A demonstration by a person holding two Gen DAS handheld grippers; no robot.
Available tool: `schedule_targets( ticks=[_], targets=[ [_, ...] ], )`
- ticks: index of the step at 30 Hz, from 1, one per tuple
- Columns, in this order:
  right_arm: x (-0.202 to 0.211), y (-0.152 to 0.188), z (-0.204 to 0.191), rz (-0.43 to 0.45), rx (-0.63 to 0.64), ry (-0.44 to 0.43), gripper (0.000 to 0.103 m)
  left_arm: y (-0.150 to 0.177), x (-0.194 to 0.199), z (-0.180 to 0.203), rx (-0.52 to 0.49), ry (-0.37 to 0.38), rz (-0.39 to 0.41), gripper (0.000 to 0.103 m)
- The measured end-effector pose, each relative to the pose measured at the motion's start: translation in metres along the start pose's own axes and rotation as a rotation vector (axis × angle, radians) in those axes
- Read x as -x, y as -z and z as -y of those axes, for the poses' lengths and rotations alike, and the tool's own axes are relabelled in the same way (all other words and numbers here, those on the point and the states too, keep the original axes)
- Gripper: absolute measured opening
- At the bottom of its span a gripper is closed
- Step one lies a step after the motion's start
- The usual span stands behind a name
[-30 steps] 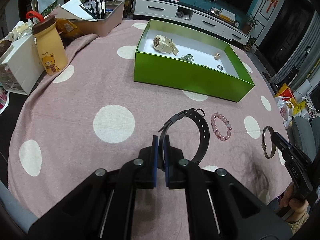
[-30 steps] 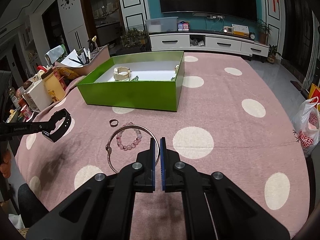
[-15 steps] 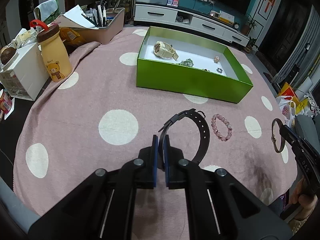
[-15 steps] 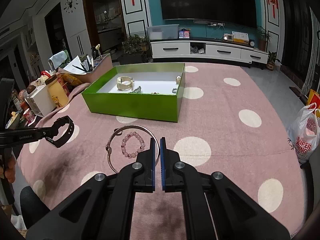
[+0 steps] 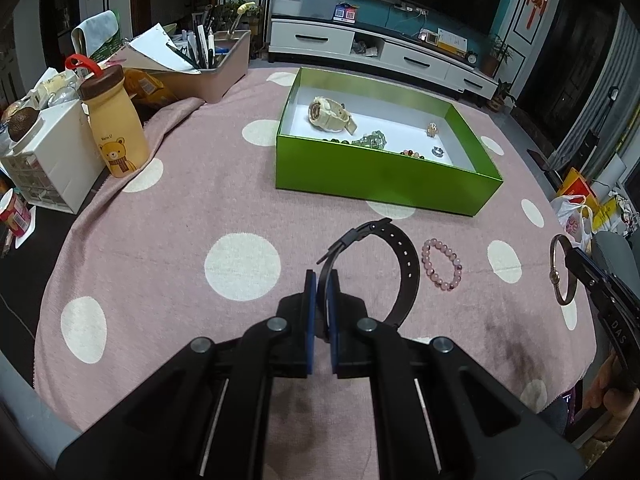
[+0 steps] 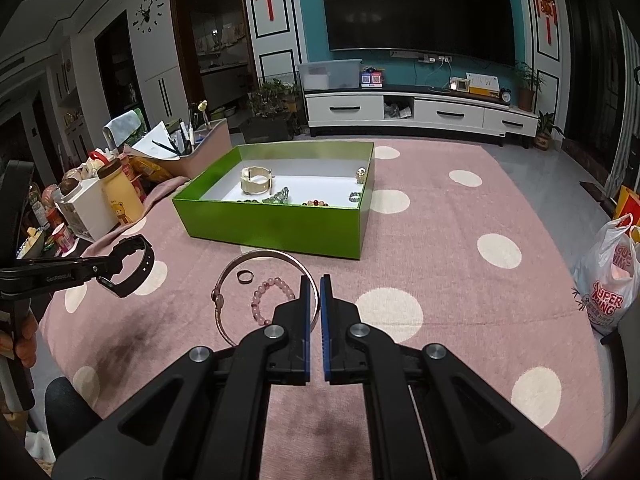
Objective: Organize jewelry
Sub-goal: 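Lift the black watch and silver bangle and hold them above the tablecloth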
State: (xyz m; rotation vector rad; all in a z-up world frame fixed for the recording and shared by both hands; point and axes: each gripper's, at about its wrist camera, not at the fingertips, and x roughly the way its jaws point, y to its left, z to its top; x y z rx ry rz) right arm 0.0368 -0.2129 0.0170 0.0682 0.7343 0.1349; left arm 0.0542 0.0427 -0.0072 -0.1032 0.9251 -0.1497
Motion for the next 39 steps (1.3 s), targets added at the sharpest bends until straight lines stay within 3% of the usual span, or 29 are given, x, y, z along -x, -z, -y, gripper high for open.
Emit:
schedule_targets(
  ticks=[39],
  targets=[
    [0.0026, -0.0087, 0.0016, 0.027, -0.001, -0.008, 0.004, -0.0079, -0.0001, 0.0060, -0.014, -0.002, 0.021, 0.005]
  ],
)
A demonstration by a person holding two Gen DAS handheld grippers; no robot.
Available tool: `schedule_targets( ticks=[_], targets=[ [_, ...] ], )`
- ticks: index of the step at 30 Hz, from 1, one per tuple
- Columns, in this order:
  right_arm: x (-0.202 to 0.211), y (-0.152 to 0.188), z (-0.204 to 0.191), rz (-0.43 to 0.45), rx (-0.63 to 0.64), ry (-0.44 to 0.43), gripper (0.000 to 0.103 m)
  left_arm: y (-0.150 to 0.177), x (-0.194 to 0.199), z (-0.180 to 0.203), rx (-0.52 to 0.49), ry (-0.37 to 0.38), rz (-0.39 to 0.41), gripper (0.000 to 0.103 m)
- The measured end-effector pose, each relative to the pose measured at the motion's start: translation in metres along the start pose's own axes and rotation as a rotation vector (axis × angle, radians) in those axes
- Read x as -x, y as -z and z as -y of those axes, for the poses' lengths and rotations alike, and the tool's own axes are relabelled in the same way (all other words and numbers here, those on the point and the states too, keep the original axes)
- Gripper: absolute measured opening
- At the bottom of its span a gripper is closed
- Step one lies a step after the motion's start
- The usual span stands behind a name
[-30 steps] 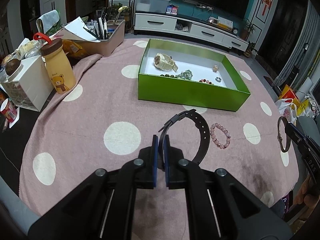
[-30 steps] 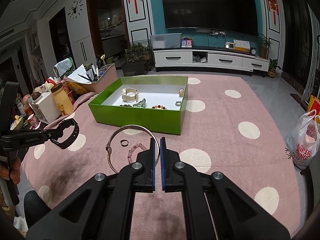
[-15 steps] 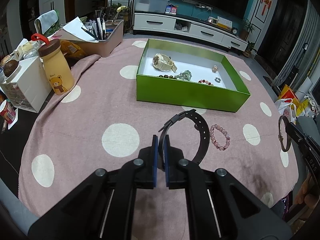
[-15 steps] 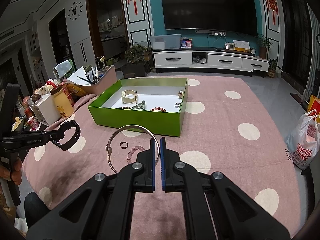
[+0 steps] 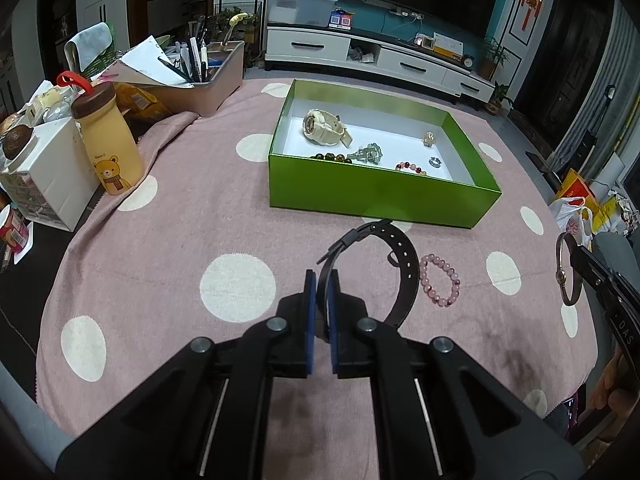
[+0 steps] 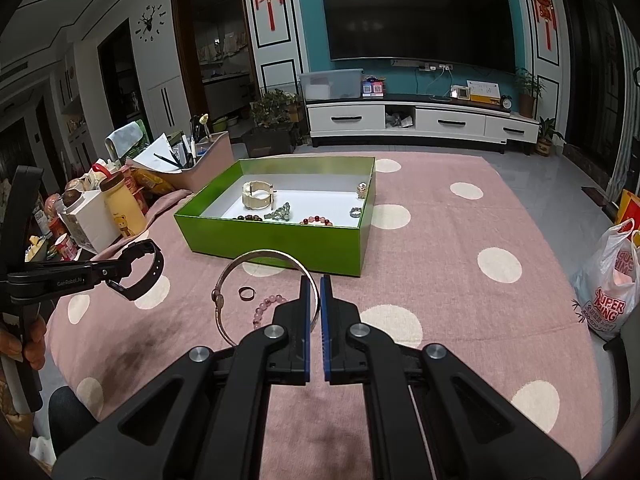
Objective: Organize jewelry
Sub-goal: 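Lift the black watch and silver bangle and hold them above the tablecloth, then carry the black watch and silver bangle over the green box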
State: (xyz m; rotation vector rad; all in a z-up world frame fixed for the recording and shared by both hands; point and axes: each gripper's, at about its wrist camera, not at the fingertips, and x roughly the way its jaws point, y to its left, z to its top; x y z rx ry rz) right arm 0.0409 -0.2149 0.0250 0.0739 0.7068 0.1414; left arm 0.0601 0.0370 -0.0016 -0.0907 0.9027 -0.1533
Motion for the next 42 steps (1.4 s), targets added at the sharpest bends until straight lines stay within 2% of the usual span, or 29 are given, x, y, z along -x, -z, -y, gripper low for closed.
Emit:
schedule_targets(
  ticks=[35, 42],
  targets=[
    [-0.029, -0.011, -0.003, -0.011, 0.012, -0.006, 0.004, -0.014, -0.022, -0.001, -0.008, -0.003, -0.008, 0.005],
    [-0.035, -0.019, -0.006, -0.007, 0.023, -0.011, 0.004, -0.029, -0.030, -0.002, -0.020, -0.005, -0.001, 0.005]
  ],
)
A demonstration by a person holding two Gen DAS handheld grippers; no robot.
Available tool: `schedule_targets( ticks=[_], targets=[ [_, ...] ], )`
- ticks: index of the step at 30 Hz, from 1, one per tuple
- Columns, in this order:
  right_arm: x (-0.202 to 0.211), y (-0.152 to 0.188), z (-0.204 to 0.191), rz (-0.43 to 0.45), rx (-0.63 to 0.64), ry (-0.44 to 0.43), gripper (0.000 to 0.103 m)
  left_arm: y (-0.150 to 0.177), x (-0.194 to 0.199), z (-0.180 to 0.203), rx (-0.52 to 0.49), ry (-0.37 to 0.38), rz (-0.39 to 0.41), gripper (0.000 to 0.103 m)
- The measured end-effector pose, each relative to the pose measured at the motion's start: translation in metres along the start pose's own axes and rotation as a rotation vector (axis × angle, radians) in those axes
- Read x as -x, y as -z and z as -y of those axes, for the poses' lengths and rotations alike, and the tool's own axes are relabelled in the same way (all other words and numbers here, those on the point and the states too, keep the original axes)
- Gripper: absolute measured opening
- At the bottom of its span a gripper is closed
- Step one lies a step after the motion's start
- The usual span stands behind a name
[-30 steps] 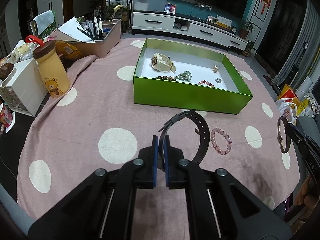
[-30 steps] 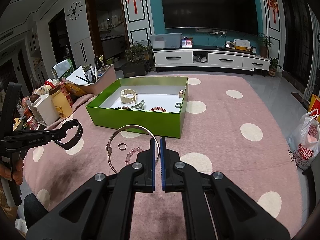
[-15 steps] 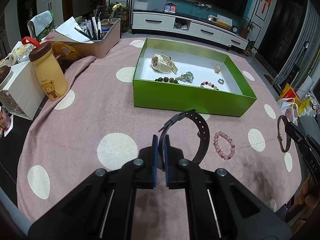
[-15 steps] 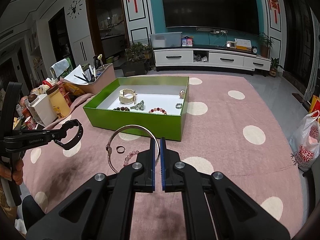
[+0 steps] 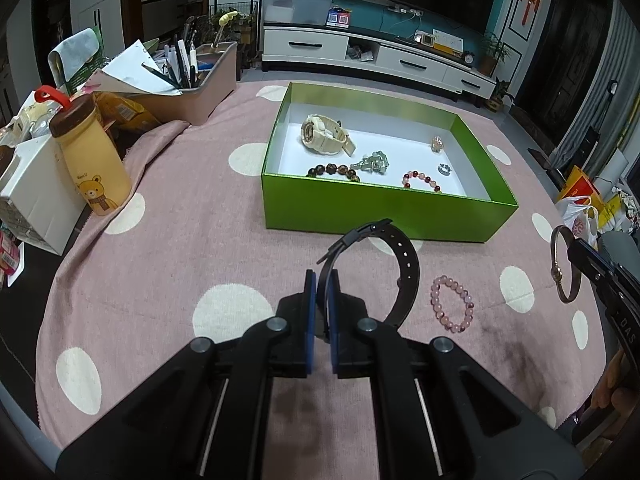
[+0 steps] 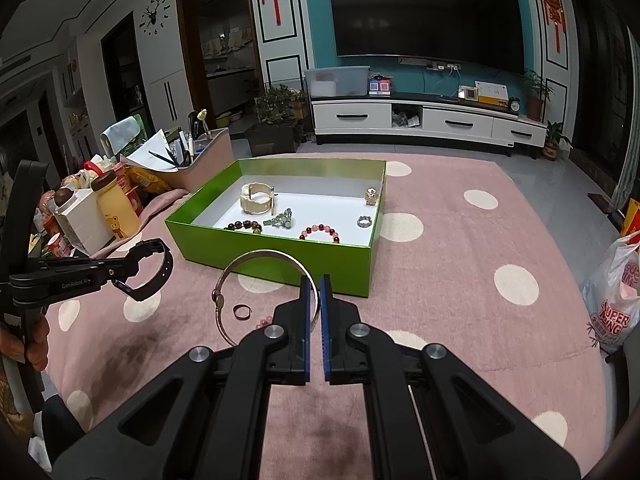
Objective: Organize jewelry
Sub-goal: 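Carry the black watch and silver bangle over the green box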
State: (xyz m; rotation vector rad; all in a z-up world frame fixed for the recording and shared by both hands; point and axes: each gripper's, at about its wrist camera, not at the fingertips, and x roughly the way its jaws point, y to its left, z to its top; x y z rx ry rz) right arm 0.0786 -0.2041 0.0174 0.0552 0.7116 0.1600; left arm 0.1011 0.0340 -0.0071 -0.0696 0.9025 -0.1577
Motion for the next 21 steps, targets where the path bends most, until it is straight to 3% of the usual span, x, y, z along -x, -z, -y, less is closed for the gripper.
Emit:
schedule_targets(
  ticks=[21],
  targets=[
    [-0.026, -0.028, -0.005, 0.023, 0.030, -0.012, 0.004, -0.026, -0.008, 0.012, -0.042, 0.002, 0.040, 0.005]
  ],
)
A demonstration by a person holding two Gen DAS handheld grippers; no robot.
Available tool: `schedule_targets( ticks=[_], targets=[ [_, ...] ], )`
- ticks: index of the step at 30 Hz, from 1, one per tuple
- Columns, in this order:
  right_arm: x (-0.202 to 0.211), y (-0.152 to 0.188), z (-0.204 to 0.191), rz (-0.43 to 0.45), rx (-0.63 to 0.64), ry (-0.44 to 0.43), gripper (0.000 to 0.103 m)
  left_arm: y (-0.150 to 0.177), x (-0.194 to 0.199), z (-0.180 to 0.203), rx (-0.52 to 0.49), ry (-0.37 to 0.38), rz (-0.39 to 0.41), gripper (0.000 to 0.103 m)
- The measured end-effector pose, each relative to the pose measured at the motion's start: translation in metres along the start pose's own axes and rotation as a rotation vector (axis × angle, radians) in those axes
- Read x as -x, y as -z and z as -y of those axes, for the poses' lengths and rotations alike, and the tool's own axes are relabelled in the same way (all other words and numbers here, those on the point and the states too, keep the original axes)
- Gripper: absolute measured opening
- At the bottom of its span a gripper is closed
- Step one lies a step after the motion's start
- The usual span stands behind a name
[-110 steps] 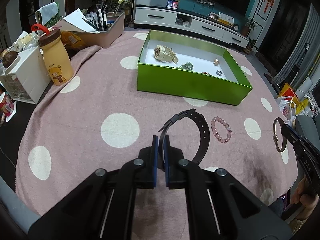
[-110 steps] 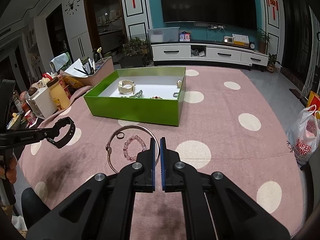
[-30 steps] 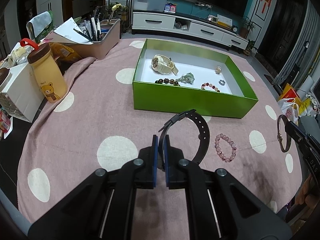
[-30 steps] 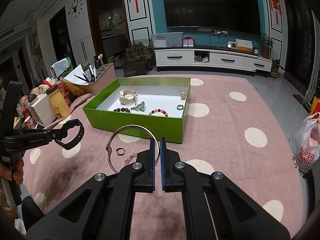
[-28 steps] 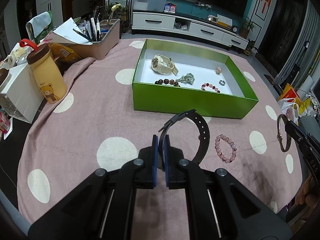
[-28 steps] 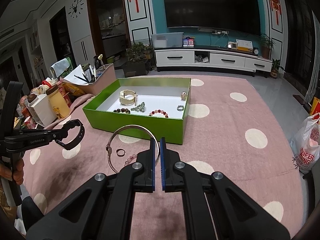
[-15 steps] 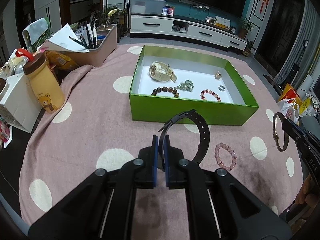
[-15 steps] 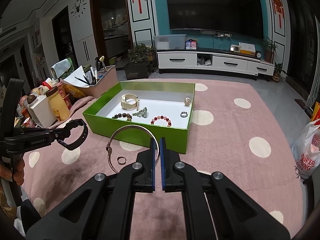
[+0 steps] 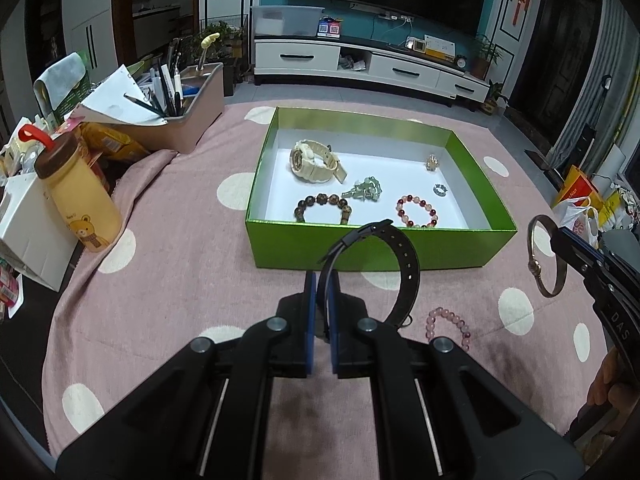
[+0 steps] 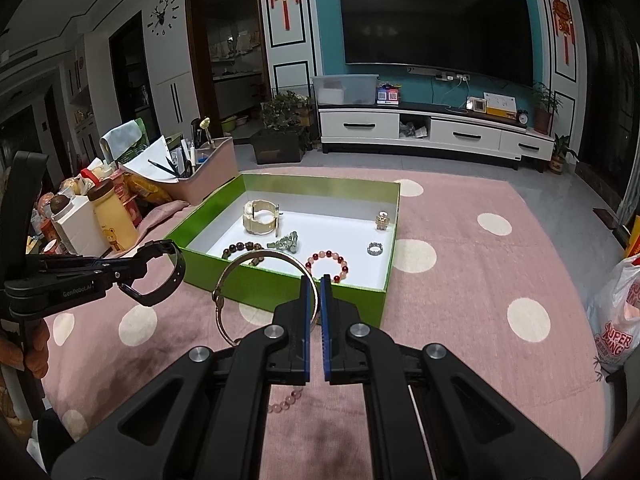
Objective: Organize jewelry
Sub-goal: 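Carry the black watch and silver bangle over the green box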
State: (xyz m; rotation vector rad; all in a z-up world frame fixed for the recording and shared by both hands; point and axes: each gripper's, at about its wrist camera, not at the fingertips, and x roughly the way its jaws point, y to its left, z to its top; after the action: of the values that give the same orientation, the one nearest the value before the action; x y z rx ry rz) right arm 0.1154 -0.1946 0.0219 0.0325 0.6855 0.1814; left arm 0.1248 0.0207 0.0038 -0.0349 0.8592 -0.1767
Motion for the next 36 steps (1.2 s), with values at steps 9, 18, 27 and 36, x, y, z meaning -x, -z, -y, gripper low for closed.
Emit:
schedule_targets(
  ticks=[9, 18, 27, 36],
  targets=[
    [-0.010, -0.008, 0.001, 0.003, 0.006, 0.004, 0.004, -0.008, -0.007, 0.004, -0.018, 0.002, 0.006, 0.005],
    [-0.022, -0.020, 0.006, 0.016, 0.012, 0.012, 0.004, -0.020, -0.014, 0.009, -0.037, -0.001, 0.016, 0.005],
    [-0.038, -0.030, 0.011, 0.019, 0.018, 0.024, 0.004, -0.037, -0.023, 0.016, -0.063, -0.008, 0.036, 0.005],
    [-0.056, -0.035, 0.021, 0.002, 0.015, 0.039, 0.004, -0.054, -0.040, 0.021, -0.074, -0.018, 0.041, 0.005]
  ],
)
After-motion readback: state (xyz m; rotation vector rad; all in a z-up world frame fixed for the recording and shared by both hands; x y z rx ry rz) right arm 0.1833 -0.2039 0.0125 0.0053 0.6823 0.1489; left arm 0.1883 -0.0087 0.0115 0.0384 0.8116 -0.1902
